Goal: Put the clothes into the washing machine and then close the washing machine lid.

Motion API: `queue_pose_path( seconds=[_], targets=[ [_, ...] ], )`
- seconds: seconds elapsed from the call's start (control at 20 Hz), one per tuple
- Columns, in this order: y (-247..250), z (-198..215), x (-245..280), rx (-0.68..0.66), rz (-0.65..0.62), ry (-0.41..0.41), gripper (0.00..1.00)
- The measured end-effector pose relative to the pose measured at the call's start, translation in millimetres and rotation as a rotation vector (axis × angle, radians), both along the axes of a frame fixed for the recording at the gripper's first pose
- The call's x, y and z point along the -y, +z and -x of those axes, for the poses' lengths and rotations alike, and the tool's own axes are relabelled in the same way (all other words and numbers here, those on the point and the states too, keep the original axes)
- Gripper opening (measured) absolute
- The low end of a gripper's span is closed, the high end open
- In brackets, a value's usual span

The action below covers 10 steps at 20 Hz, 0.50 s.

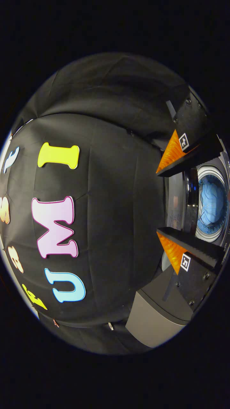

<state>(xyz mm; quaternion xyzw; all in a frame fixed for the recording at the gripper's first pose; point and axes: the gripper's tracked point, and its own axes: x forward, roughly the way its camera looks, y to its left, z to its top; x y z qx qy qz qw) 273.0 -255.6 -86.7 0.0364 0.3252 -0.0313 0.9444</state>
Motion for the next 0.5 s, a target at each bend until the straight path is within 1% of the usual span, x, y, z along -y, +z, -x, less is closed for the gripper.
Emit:
queue_pose_path(
  seconds=[0.35, 0.45, 0.5],
  targets=[
    [-2, 0, 0, -0.008, 0.002, -0.006, 1.0],
    [-7, 2, 0, -0.049, 0.006, 0.004, 1.0],
    [-17, 9, 2, -0.108, 0.036, 0.013, 1.0]
  ],
)
